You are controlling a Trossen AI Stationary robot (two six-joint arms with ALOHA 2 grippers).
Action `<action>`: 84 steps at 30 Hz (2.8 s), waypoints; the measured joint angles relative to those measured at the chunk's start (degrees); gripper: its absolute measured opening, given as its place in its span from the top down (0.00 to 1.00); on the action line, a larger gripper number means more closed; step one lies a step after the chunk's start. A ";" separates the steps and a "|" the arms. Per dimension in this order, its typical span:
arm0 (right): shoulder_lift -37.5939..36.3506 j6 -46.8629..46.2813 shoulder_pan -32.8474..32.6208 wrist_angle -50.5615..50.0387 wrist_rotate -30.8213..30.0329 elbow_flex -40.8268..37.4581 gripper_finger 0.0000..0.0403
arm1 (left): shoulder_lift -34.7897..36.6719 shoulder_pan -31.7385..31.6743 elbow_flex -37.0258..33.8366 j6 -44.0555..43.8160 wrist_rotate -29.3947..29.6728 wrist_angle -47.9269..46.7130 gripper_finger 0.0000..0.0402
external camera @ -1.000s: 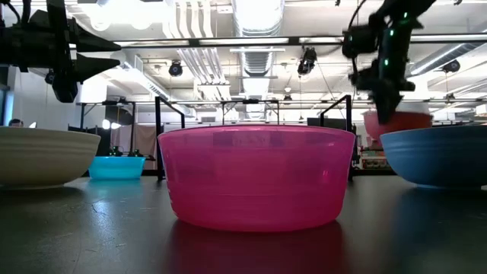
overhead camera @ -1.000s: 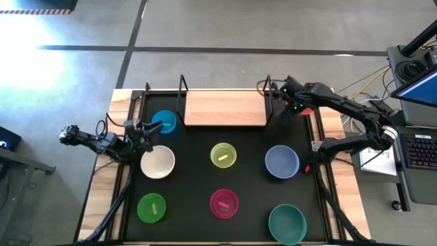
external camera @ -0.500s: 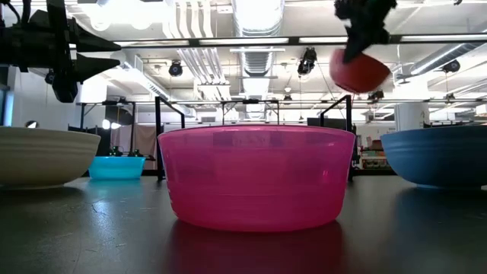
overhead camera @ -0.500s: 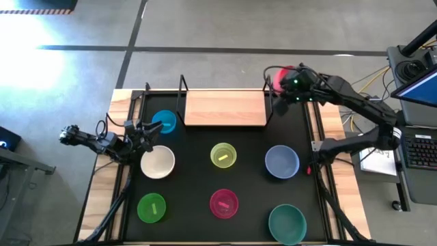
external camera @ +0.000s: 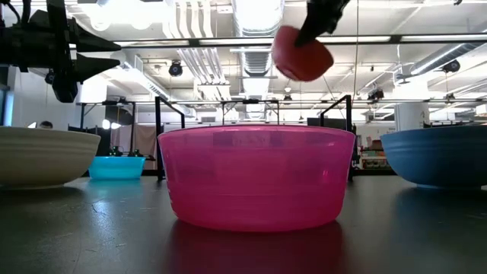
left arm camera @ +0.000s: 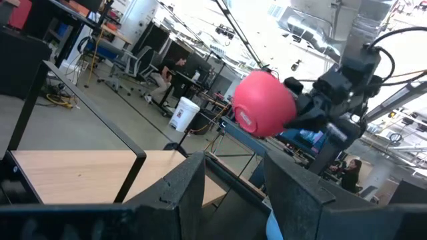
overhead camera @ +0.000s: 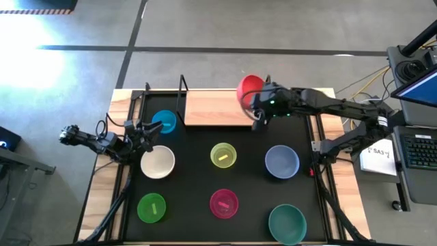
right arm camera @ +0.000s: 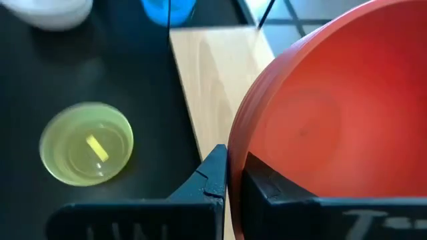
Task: Place and stack bowls onto a shelf
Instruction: Put the orange bowl on the shelf, then stack the light blue bowl on top of the orange bowl
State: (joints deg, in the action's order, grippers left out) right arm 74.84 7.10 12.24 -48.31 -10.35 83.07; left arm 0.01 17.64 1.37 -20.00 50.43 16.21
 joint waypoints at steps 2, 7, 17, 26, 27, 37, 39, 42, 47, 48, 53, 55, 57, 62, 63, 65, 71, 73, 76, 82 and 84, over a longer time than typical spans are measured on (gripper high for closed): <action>2.07 0.45 -0.01 -0.27 -0.13 0.00 0.98 | 0.00 0.01 0.02 0.01 0.00 0.00 0.66; 6.78 2.47 0.01 -1.15 -0.13 0.00 0.98 | 0.00 -0.01 0.01 0.01 -0.01 0.01 0.66; 14.87 5.49 2.25 -3.48 -0.17 -0.09 0.98 | 0.00 -0.01 0.00 0.01 0.00 0.01 0.66; 19.45 8.22 6.27 -3.24 0.33 -0.67 0.98 | 0.00 -0.01 0.00 0.00 0.00 0.00 0.66; 19.90 8.55 6.76 -3.38 0.33 -0.74 0.98 | 0.00 0.00 0.02 0.00 0.00 0.00 0.66; 22.39 8.69 11.66 -3.45 4.75 -0.92 0.98 | 0.00 0.01 0.00 -0.01 0.00 0.00 0.66; 22.99 8.52 12.28 -3.72 4.84 -0.97 0.98 | 0.00 0.01 0.00 0.01 0.00 0.00 0.66; 23.68 8.25 12.87 -3.68 4.83 -0.98 0.98 | 0.00 0.00 0.00 0.01 0.00 0.01 0.66; 23.85 7.90 12.95 -3.64 4.79 -0.98 0.98 | 0.00 0.01 0.00 -0.01 0.00 0.02 0.66; 23.85 7.90 12.95 -3.64 4.79 -0.98 0.97 | 0.00 0.01 0.00 0.01 0.00 0.00 0.66; 23.81 7.95 12.95 -3.66 4.79 -0.98 0.90 | 0.00 0.01 0.01 0.01 0.00 0.00 0.66; 23.74 7.93 12.93 -3.70 4.30 -0.98 0.85 | 0.00 0.01 0.02 0.01 0.00 0.00 0.66; 23.27 7.90 12.93 -4.05 3.96 -1.01 0.80 | 0.00 0.01 0.00 -0.01 0.00 0.02 0.66; 21.28 3.88 12.82 -6.96 1.35 1.59 0.71 | 0.00 -0.01 0.00 0.01 0.00 0.02 0.66; 20.78 2.93 12.82 -7.56 1.28 2.02 0.70 | 0.00 0.01 0.02 0.01 0.00 -0.02 0.66; 19.69 0.93 12.72 -8.78 1.55 2.55 0.68 | 0.00 0.01 0.00 0.00 0.00 -0.01 0.66; 17.03 -6.79 11.13 -13.88 9.66 2.34 0.67 | 0.00 0.01 0.00 -0.01 0.00 0.00 0.66; 16.33 -9.57 9.64 -15.93 14.06 2.03 0.68 | 0.00 0.01 0.01 -0.01 0.00 0.02 0.66; 15.42 -13.82 6.02 -18.38 16.44 1.55 0.69 | 0.00 -0.01 0.02 0.01 0.00 0.00 0.66; 14.86 -27.05 -3.40 -19.41 15.70 -0.22 0.69 | 0.00 -0.01 0.02 0.01 0.00 0.00 0.66; 14.78 -34.41 -7.12 -20.47 14.69 -0.84 0.69 | 0.00 -0.01 0.02 0.00 0.00 0.00 0.66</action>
State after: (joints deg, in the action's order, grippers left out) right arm 89.62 -27.31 5.12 -68.78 4.34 82.23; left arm 0.01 17.64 1.39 -20.00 50.43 16.21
